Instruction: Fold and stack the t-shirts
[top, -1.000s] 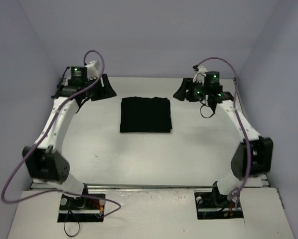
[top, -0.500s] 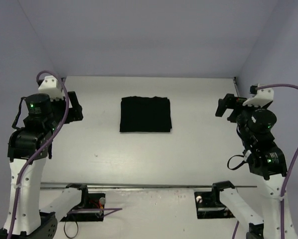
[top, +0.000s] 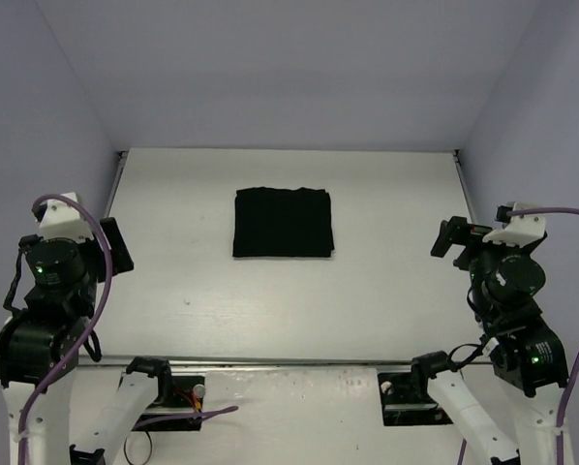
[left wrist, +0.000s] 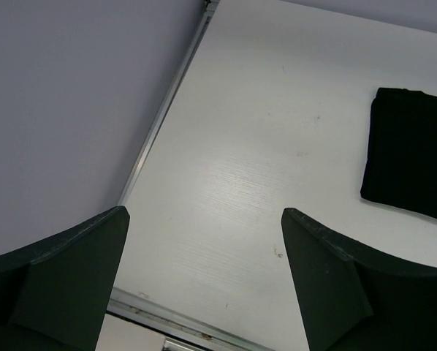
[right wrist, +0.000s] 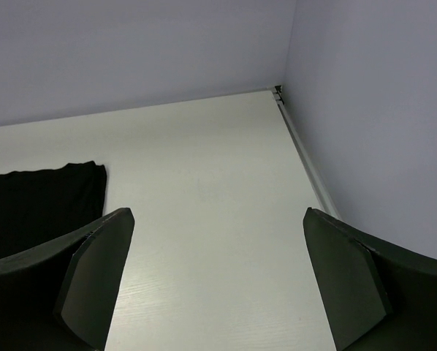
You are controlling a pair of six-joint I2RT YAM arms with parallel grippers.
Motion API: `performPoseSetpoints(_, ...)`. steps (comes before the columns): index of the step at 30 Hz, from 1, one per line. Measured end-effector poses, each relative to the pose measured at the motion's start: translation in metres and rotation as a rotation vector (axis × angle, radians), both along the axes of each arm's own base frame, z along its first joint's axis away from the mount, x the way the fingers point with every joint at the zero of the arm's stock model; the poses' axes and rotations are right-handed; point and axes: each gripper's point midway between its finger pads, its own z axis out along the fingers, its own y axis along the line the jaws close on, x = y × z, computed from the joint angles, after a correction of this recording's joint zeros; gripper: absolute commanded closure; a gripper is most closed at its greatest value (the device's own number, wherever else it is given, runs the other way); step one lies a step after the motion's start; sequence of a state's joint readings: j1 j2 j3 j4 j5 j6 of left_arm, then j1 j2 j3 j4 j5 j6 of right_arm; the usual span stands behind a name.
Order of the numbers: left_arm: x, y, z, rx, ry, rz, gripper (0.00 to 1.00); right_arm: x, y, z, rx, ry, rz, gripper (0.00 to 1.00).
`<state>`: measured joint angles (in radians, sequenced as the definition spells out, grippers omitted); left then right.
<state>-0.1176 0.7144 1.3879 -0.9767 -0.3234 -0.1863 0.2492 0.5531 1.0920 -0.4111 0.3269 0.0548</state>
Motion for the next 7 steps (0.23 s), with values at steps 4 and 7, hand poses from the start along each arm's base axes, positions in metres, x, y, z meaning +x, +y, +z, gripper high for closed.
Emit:
performPoseSetpoints(4, -0.002, 0.000, -0.016, -0.007, 0.045, 0.010, 0.16, -0.001, -0.001, -0.001, -0.009, 0.004, -0.006, 0.00)
performPoseSetpoints(7, 0.002, -0.003, -0.023, -0.013, 0.075, 0.003, 0.16, -0.002, -0.002, -0.001, -0.012, 0.002, -0.013, 0.00)
